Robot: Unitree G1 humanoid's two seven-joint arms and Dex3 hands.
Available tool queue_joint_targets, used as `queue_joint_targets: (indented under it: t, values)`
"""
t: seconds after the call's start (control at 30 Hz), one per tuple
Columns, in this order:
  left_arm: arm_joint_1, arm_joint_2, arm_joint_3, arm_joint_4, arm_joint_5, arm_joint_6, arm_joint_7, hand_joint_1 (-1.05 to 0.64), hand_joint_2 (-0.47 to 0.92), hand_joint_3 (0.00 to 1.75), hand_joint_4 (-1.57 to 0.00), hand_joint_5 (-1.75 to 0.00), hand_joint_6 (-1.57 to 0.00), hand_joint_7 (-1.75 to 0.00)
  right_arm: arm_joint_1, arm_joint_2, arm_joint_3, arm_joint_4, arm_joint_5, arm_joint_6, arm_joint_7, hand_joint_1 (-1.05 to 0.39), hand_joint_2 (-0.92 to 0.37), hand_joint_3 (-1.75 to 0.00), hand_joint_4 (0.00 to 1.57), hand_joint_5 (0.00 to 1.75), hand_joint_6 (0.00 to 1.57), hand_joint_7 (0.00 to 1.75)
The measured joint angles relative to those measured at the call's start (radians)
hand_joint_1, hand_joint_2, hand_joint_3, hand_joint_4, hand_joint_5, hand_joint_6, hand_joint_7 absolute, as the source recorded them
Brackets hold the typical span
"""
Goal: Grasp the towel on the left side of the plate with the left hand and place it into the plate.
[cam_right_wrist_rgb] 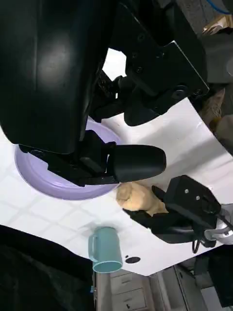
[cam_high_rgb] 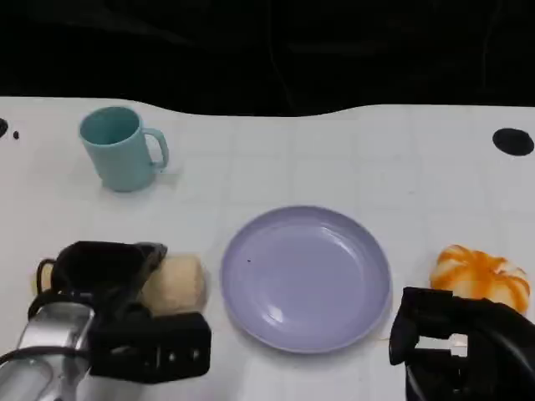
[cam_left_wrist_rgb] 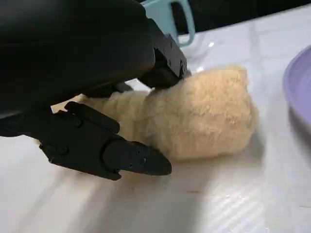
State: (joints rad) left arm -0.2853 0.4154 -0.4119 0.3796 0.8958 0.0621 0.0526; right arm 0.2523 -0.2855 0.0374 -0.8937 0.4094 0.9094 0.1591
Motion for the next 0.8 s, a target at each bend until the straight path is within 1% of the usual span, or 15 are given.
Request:
queue_joint_targets:
  t: [0.03, 0.07, 0.1, 0.13, 0.17, 0.2, 0.27, 0.47, 0.5, 0.53, 0.57, 0.6, 0.63, 0.8]
  values:
    - [0.014, 0.007, 0.005, 0.014, -0.01, -0.048, 0.064, -0.25, 0.92, 0.36, -0.78, -1.61, -0.96, -0.83, 0.0, 0.0, 0.0, 0.0, 0.0, 0.003, -0.001, 0.03, -0.44, -1.47, 0.82, 1.75, 0.69, 1.59]
    - [0.029, 0.011, 0.009, 0.029, -0.019, -0.092, 0.129, -0.26, 0.92, 0.36, -0.77, -1.68, -0.83, -1.13, 0.0, 0.0, 0.0, 0.0, 0.0, 0.006, -0.001, 0.04, -0.44, -1.47, 0.82, 1.75, 0.69, 1.59]
    - [0.039, 0.013, 0.011, 0.04, -0.027, -0.123, 0.178, -0.26, 0.9, 0.35, -0.78, -1.72, -0.67, -1.49, 0.0, 0.0, 0.0, 0.0, 0.0, 0.007, -0.002, 0.04, -0.44, -1.46, 0.82, 1.75, 0.69, 1.59]
    - [0.05, 0.015, 0.012, 0.043, -0.029, -0.142, 0.214, -0.25, 0.89, 0.34, -0.78, -1.73, -0.61, -1.62, -0.001, 0.0, 0.0, 0.0, 0.0, 0.009, -0.002, 0.03, -0.44, -1.46, 0.82, 1.75, 0.69, 1.59]
    - [0.06, 0.016, 0.014, 0.041, -0.03, -0.149, 0.234, -0.24, 0.88, 0.34, -0.78, -1.74, -0.58, -1.68, -0.003, 0.0, 0.0, 0.0, 0.001, 0.011, -0.001, 0.03, -0.44, -1.46, 0.82, 1.75, 0.69, 1.59]
    - [0.068, 0.016, 0.019, 0.036, -0.031, -0.149, 0.243, -0.23, 0.86, 0.33, -0.79, -1.74, -0.55, -1.72, -0.007, 0.001, -0.001, 0.0, 0.001, 0.016, -0.002, 0.03, -0.44, -1.46, 0.82, 1.75, 0.69, 1.59]
    - [0.081, 0.016, 0.033, 0.015, -0.043, -0.146, 0.244, -0.23, 0.86, 0.33, -0.79, -1.75, -0.54, -1.73, -0.012, 0.001, -0.002, 0.0, 0.001, 0.025, -0.002, 0.03, -0.43, -1.45, 0.82, 1.75, 0.69, 1.59]
    - [0.128, 0.012, 0.081, -0.109, -0.066, -0.13, 0.262, -0.2, 0.82, 0.32, -0.8, -1.75, -0.55, -1.75, -0.017, 0.001, -0.003, 0.002, 0.002, 0.026, 0.001, 0.03, -0.44, -1.45, 0.82, 1.75, 0.69, 1.59]
    - [0.136, 0.008, 0.089, -0.126, -0.07, -0.13, 0.268, -0.19, 0.76, 0.44, -0.82, -1.75, -0.57, -1.75, -0.017, 0.001, -0.003, 0.002, 0.002, 0.026, 0.0, 0.03, -0.44, -1.45, 0.82, 1.75, 0.69, 1.59]
    - [0.143, 0.002, 0.096, -0.146, -0.074, -0.127, 0.272, -0.18, 0.62, 0.72, -0.84, -1.75, -0.59, -1.75, -0.017, 0.001, -0.004, 0.002, 0.003, 0.026, 0.001, 0.03, -0.44, -1.45, 0.82, 1.75, 0.69, 1.59]
    - [0.148, -0.005, 0.102, -0.172, -0.078, -0.122, 0.272, -0.17, 0.56, 0.85, -0.85, -1.75, -0.59, -1.75, -0.016, 0.003, -0.004, 0.002, 0.003, 0.026, 0.001, 0.03, -0.44, -1.45, 0.82, 1.75, 0.69, 1.59]
    - [0.151, -0.011, 0.105, -0.198, -0.082, -0.121, 0.272, -0.17, 0.52, 0.92, -0.85, -1.75, -0.59, -1.75, -0.016, 0.004, -0.004, 0.002, 0.005, 0.026, 0.001, 0.03, -0.44, -1.45, 0.82, 1.75, 0.69, 1.59]
    - [0.152, -0.016, 0.108, -0.22, -0.083, -0.121, 0.272, -0.2, 0.52, 0.98, -0.85, -1.75, -0.57, -1.75, -0.016, 0.005, -0.004, 0.003, 0.006, 0.026, 0.001, 0.03, -0.44, -1.45, 0.82, 1.75, 0.69, 1.58]
    - [0.151, -0.034, 0.12, -0.314, -0.087, -0.116, 0.255, -0.21, 0.49, 1.06, -0.86, -1.75, -0.6, -1.75, -0.016, 0.007, -0.004, 0.002, 0.007, 0.026, 0.001, 0.04, -0.44, -1.45, 0.82, 1.75, 0.7, 1.58]
